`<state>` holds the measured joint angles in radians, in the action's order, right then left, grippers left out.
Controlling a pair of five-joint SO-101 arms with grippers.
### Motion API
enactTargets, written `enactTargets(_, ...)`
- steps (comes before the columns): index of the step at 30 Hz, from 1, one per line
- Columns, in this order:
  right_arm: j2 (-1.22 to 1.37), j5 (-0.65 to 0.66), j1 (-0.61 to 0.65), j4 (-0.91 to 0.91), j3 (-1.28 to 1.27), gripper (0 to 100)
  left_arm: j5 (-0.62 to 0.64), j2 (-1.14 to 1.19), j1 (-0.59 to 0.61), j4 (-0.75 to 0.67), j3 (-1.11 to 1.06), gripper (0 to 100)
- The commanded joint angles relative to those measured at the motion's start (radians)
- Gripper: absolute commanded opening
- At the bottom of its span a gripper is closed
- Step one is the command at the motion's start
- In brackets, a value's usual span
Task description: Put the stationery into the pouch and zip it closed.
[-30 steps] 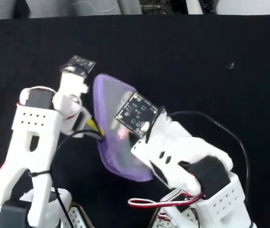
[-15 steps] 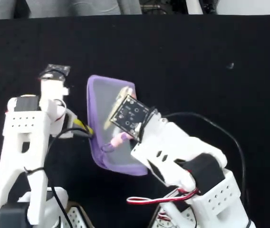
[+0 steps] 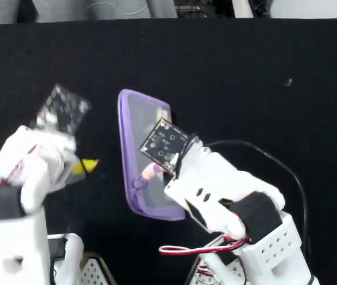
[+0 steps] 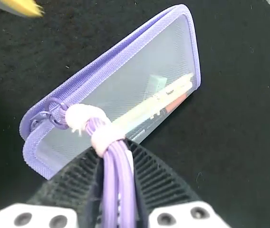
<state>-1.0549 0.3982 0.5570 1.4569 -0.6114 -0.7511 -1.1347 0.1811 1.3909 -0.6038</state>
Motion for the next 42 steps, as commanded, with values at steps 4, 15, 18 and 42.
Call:
enactTargets(4, -0.013, 0.008, -0.005, -0.025, 0.007, 1.1, -0.4, -0.387, -0.114, -0.015, -0.193, 41)
enactTargets(15, -0.013, 0.014, -0.005, -0.025, 0.008, 1.1, -0.532, -0.638, -0.364, -0.018, -0.467, 41)
enactTargets(18, -0.012, 0.012, -0.005, -0.038, 0.007, 1.1, -0.514, -0.638, -0.463, -0.018, -0.467, 41)
enactTargets(42, -0.013, 0.017, -0.095, -0.044, 0.015, 1.1, -0.361, -0.638, -0.657, -0.396, -0.843, 34)
